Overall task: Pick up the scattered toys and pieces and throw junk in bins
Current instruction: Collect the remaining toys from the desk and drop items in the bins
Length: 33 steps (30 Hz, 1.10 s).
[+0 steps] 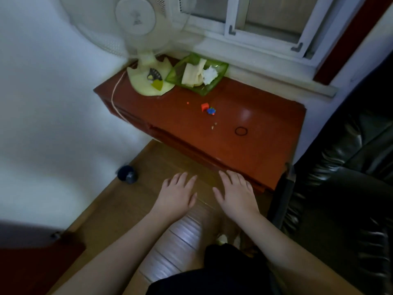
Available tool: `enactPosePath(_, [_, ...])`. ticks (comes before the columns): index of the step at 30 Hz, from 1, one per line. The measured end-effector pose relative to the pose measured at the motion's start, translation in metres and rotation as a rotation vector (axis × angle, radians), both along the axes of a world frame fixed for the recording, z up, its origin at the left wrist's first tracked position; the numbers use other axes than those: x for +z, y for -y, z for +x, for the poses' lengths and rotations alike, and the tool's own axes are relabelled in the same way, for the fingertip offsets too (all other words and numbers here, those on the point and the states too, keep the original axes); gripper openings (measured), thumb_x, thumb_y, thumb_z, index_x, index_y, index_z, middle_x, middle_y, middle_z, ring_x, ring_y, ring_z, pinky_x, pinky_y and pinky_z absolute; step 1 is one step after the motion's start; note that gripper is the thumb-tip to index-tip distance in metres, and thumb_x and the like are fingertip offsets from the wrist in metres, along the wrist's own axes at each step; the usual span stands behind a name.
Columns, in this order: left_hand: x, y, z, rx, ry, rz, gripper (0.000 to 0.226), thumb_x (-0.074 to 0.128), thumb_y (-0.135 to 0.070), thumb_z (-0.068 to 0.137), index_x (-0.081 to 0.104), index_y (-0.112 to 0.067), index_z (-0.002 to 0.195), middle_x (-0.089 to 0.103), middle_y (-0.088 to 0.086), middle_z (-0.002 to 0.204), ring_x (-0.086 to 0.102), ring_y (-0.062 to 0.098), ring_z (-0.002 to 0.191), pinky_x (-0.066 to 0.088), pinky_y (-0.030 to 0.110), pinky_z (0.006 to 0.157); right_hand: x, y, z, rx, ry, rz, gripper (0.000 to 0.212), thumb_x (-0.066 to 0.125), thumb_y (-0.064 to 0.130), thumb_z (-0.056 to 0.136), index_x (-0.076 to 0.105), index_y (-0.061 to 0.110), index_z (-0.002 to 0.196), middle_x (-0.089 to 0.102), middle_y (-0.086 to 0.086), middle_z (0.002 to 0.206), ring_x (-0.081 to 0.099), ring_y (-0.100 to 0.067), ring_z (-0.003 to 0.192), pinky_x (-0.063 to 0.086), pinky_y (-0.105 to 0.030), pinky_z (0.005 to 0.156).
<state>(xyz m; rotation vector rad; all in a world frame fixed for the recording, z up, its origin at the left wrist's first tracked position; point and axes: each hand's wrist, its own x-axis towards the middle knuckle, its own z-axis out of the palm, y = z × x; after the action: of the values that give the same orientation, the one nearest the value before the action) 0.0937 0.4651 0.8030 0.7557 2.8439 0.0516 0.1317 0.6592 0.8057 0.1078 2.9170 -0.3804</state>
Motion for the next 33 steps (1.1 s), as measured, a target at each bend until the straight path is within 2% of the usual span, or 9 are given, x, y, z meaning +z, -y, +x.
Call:
enactPosePath(8, [0.012,-0.054,-0.088,0.032,0.016,0.005,0.057,0.031,-0.049,0.097,0.024,-0.025,0.148,0.032,0.005,0.152,0.030,0.024,0.139,0.032,0.046,0.108,-0.002,-0.063,-0.101,-0.016,0.055,-0.082,0.062,0.032,0.050,0.098,0.020,0.023,0.153,0.030,-0.003,0.155,0.027,-0.023,0.142,0.025,-0.040,0.115])
enactPosePath(15, [0.003,-0.062,-0.142,0.022,0.061,-0.021,0.056,0.031,-0.048,0.098,0.022,-0.027,0.149,0.031,0.006,0.152,0.029,0.025,0.140,0.033,0.047,0.107,-0.012,-0.069,-0.165,-0.051,0.027,-0.158,0.060,0.041,0.043,0.098,0.027,0.018,0.151,0.038,-0.005,0.146,0.034,-0.023,0.134,0.031,-0.036,0.111])
enactPosePath(21, [-0.004,-0.053,-0.201,0.007,0.059,0.010,0.056,0.036,-0.046,0.096,0.029,-0.025,0.147,0.037,0.006,0.149,0.035,0.025,0.136,0.035,0.047,0.105,-0.029,-0.056,-0.220,-0.159,0.067,-0.318,0.058,0.052,0.038,0.095,0.034,0.020,0.147,0.041,-0.008,0.139,0.038,-0.025,0.130,0.036,-0.037,0.109])
enactPosePath(26, [-0.012,-0.039,-0.265,-0.035,0.133,0.068,0.054,0.033,-0.041,0.098,0.023,-0.026,0.149,0.029,0.004,0.152,0.030,0.025,0.138,0.032,0.046,0.106,-0.053,-0.038,-0.277,-0.287,0.150,-0.414,0.068,0.067,0.034,0.087,0.036,0.018,0.144,0.038,-0.012,0.138,0.044,-0.029,0.127,0.037,-0.036,0.107])
enactPosePath(30, [-0.025,-0.021,-0.314,-0.112,0.147,0.097,0.054,0.033,-0.042,0.098,0.026,-0.025,0.149,0.033,0.003,0.150,0.035,0.024,0.134,0.035,0.045,0.103,-0.073,-0.026,-0.301,-0.391,0.204,-0.383,0.076,0.075,0.035,0.080,0.035,0.017,0.143,0.034,-0.013,0.136,0.045,-0.030,0.126,0.037,-0.035,0.107])
enactPosePath(33, [-0.037,-0.009,-0.346,-0.134,0.172,0.096,0.053,0.034,-0.041,0.098,0.028,-0.024,0.148,0.033,0.003,0.149,0.035,0.024,0.134,0.036,0.045,0.102,-0.079,-0.023,-0.314,-0.495,0.218,-0.356,0.068,0.073,0.032,0.083,0.038,0.020,0.139,0.033,-0.009,0.133,0.049,-0.028,0.121,0.046,-0.038,0.100])
